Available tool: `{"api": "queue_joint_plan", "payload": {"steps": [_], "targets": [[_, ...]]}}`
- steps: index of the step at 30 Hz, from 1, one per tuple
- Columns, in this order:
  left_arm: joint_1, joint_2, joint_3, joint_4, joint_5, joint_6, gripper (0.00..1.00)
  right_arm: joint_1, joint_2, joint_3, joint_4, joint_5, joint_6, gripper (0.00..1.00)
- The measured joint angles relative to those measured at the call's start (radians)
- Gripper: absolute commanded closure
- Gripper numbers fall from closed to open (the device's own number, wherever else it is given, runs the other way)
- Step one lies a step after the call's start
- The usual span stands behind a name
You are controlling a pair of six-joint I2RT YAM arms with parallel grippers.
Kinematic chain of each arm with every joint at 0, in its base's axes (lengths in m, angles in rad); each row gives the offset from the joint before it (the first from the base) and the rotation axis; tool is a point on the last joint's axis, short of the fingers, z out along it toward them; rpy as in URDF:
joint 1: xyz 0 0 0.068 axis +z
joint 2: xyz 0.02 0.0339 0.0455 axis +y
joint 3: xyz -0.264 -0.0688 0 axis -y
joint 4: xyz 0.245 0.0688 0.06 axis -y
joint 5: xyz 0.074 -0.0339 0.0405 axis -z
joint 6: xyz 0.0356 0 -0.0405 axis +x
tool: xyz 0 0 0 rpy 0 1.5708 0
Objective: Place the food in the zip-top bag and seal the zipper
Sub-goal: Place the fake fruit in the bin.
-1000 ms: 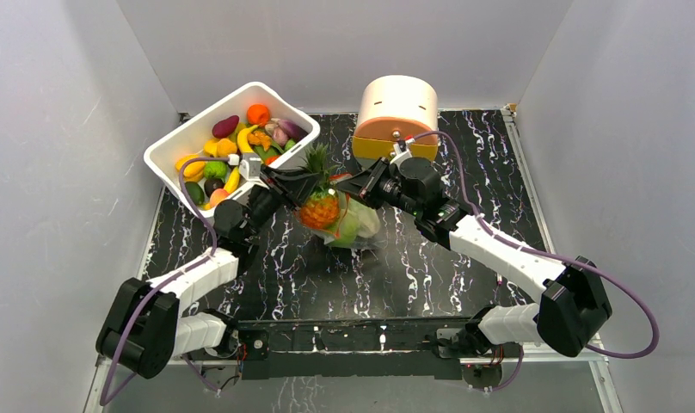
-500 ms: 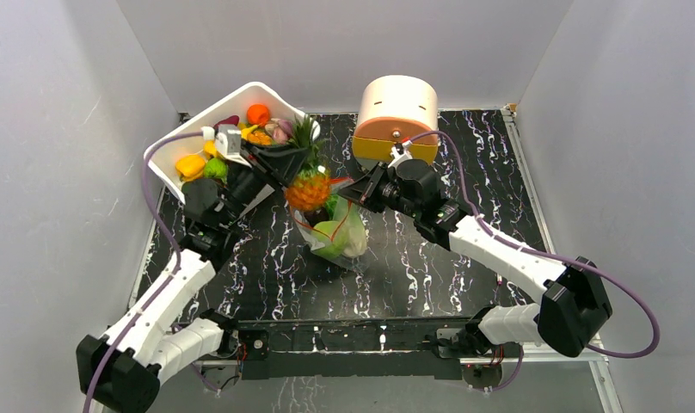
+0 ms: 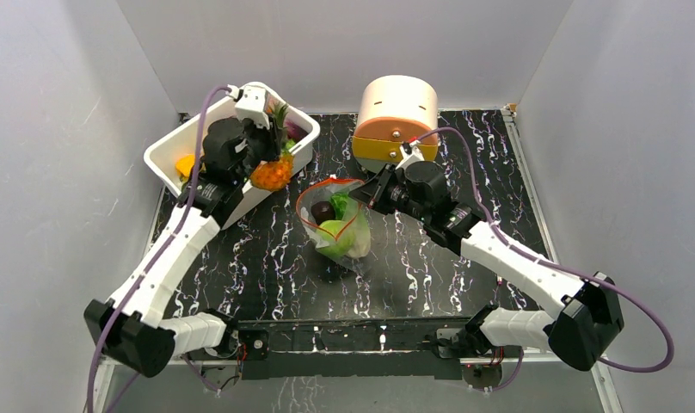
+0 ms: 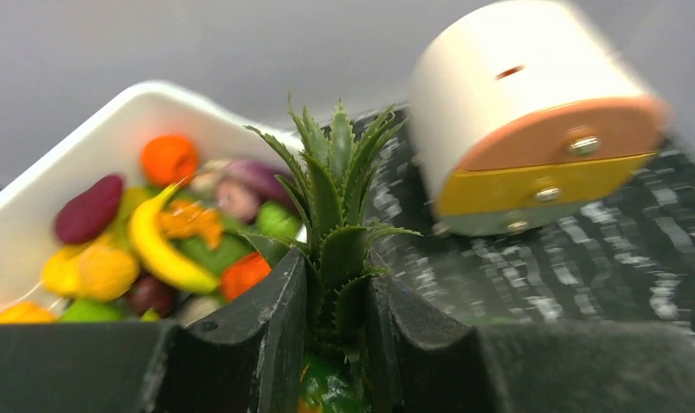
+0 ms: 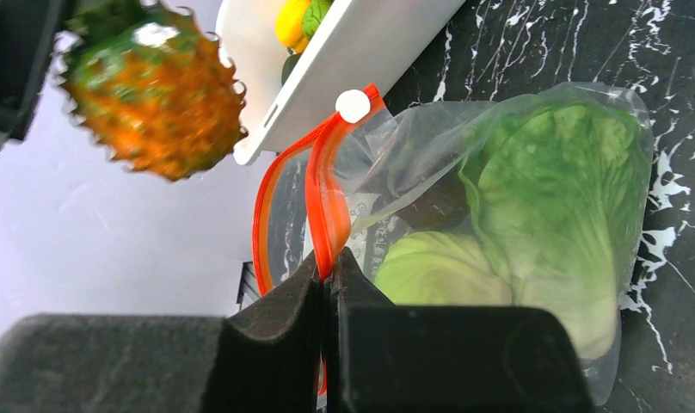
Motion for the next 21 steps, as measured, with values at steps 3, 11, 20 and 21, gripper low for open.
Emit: {"api": "queue_joint_plan", "payload": {"steps": [3, 11, 20, 21], "targets": [[0.042, 0.062, 0.011, -0.047, -0.071, 0.060, 0.83, 0.000, -0.018, 0.000, -0.027, 0.003, -0.019, 1.00], [0.321, 0.218, 0.051, -0.109, -0.139, 0.093, 0.83, 0.000, -0.055, 0.000, -0.060, 0.003, -0.051, 1.00], [0.477, 0.342, 0.074, -0.122, -0.146, 0.104, 0.82, 0.000, -0.059, 0.000, -0.077, -0.006, -0.086, 1.00], [0.487, 0.354, 0.074, -0.121, -0.146, 0.104, 0.82, 0.000, -0.059, 0.000, -0.078, -0.007, -0.090, 1.00]]}}
